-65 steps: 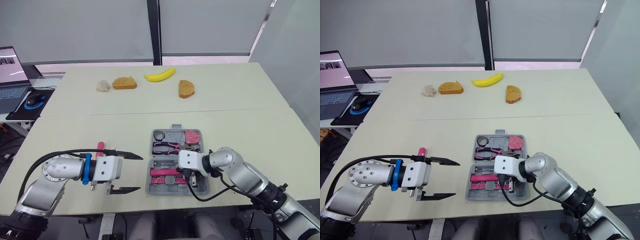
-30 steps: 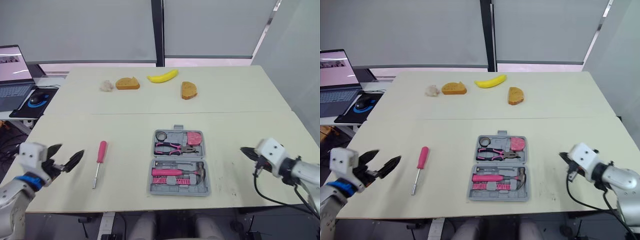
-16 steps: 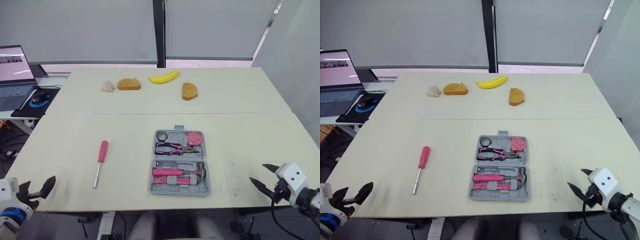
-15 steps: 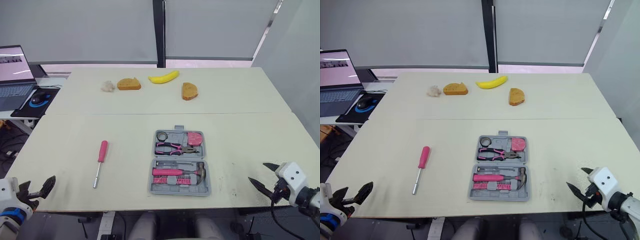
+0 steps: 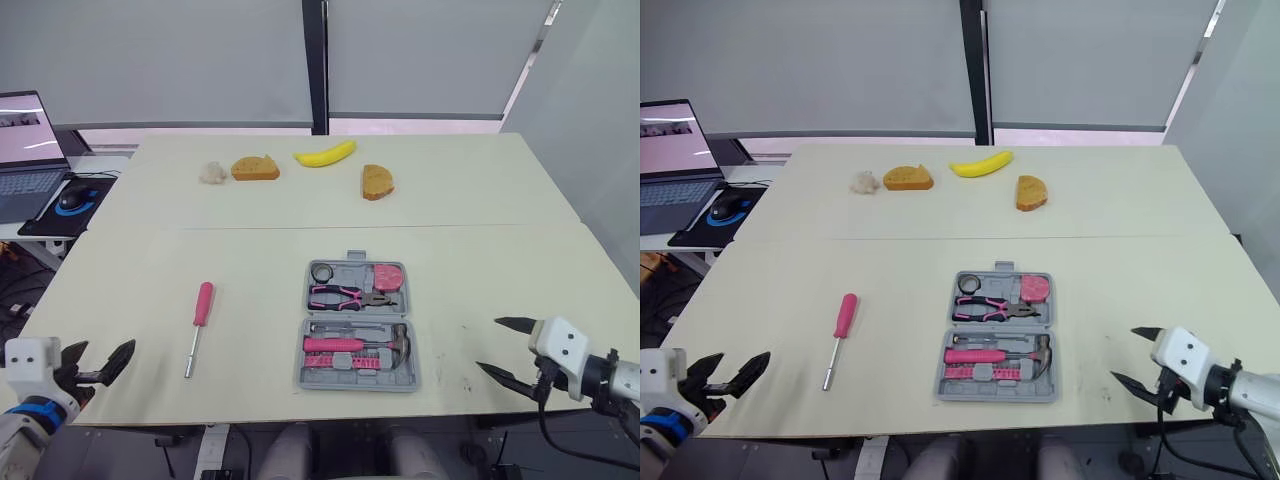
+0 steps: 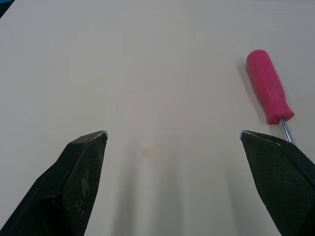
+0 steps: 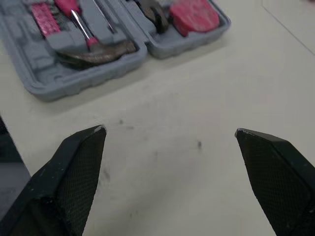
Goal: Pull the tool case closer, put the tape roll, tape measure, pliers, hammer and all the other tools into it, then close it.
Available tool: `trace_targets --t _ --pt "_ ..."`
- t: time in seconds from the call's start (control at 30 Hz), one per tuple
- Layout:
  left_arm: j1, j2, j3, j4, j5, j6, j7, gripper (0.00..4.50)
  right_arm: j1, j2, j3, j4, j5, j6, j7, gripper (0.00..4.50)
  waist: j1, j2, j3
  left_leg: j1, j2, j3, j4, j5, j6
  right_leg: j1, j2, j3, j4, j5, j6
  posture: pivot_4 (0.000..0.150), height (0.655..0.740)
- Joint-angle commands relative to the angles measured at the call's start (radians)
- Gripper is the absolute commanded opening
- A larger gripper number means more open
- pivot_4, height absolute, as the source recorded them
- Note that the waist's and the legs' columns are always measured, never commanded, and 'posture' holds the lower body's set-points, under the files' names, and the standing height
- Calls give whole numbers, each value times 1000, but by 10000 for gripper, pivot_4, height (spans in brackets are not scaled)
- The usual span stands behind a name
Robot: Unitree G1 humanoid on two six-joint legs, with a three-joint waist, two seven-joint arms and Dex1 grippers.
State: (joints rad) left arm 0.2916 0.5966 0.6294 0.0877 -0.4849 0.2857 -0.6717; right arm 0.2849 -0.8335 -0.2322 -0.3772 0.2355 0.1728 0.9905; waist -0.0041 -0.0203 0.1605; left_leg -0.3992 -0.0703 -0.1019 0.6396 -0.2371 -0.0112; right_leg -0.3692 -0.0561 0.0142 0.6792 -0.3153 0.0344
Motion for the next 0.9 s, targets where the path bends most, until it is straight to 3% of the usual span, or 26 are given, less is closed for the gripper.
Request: trace_targets --t 0.03,0.23,0.77,0.9 --pt "-6 -44 -51 -134 -32 67 48 45000 -151 -41 93 -166 107 128 45 44584 0 0 0 0 0 1 0 0 0 0 0 0 0 0 0 1500 7400" --pt "-73 -91 -142 -222 -4 176 166 45000 -389 -52 243 -200 166 278 75 44584 9 -2 0 -1 0 -1 1 -1 -1 -1 1 -2 0 0 0 1500 7400" --pt "-376 -103 -330 24 117 289 275 45000 -581 60 380 -153 116 272 22 44584 21 -3 0 -1 -1 -2 2 -1 -1 -1 1 -2 1 0 0 1500 7400" --pt "-375 -123 -336 21 110 336 293 33185 -595 68 381 -161 119 286 15 45000 20 -2 0 -1 -1 -2 2 -1 -1 -2 1 -2 1 0 0 1500 7400"
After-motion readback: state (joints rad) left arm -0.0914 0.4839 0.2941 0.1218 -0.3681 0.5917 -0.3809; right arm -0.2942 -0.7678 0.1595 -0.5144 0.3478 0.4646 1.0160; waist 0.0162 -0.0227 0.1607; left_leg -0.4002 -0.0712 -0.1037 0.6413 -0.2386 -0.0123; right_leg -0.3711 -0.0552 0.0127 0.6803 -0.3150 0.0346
